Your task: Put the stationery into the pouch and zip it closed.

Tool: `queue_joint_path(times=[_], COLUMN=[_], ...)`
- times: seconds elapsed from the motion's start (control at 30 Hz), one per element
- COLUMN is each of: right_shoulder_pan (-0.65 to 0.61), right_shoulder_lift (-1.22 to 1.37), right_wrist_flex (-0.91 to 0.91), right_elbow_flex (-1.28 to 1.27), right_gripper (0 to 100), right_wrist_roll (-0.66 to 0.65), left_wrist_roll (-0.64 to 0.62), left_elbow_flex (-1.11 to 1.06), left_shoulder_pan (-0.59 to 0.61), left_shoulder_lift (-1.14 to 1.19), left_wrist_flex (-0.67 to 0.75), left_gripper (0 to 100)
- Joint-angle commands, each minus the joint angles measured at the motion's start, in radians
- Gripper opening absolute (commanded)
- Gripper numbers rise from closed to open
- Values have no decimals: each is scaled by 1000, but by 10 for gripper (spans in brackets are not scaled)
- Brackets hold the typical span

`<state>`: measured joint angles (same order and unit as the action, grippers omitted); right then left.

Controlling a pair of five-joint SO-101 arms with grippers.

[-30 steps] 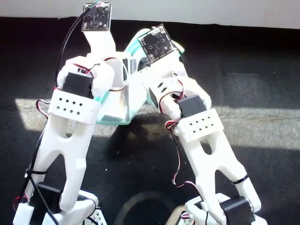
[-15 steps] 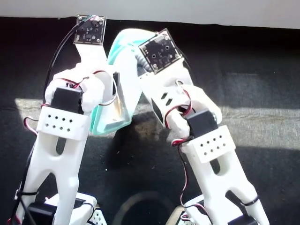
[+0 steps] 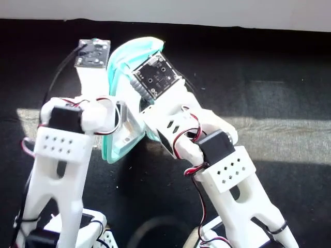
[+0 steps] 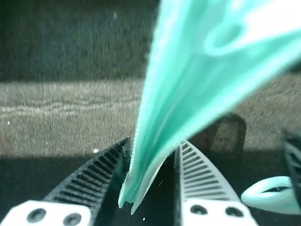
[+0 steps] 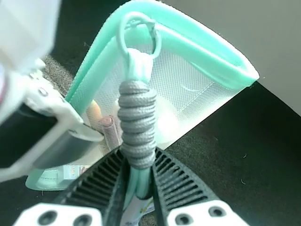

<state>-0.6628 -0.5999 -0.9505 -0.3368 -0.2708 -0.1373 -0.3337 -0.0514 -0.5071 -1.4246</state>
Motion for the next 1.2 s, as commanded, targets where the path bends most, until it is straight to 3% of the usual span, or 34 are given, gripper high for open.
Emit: queue_joint_path(times=[0.0, 0.7, 0.97, 1.1, 1.17], right_shoulder_pan=[-7, -7, -5, -4, -4], right_shoulder_lift=[-30, -33, -33, -31, -31], right_wrist_flex=[-2, -8, -8, -8, -8], right_elbow_flex=[10, 12, 12, 10, 10], right_gripper=[5, 5, 5, 5, 5], right_wrist_roll=[9, 9, 9, 9, 9], left_wrist_roll=[8, 8, 9, 5, 3], left_elbow_flex=[-39, 84, -4, 1, 10], left_shoulder_pan=[13, 13, 18, 18, 18], left_shoulder_lift=[-19, -194, -219, -223, -245], left_wrist_flex=[-9, -5, 184, 201, 199], left_gripper=[189, 193, 190, 183, 126])
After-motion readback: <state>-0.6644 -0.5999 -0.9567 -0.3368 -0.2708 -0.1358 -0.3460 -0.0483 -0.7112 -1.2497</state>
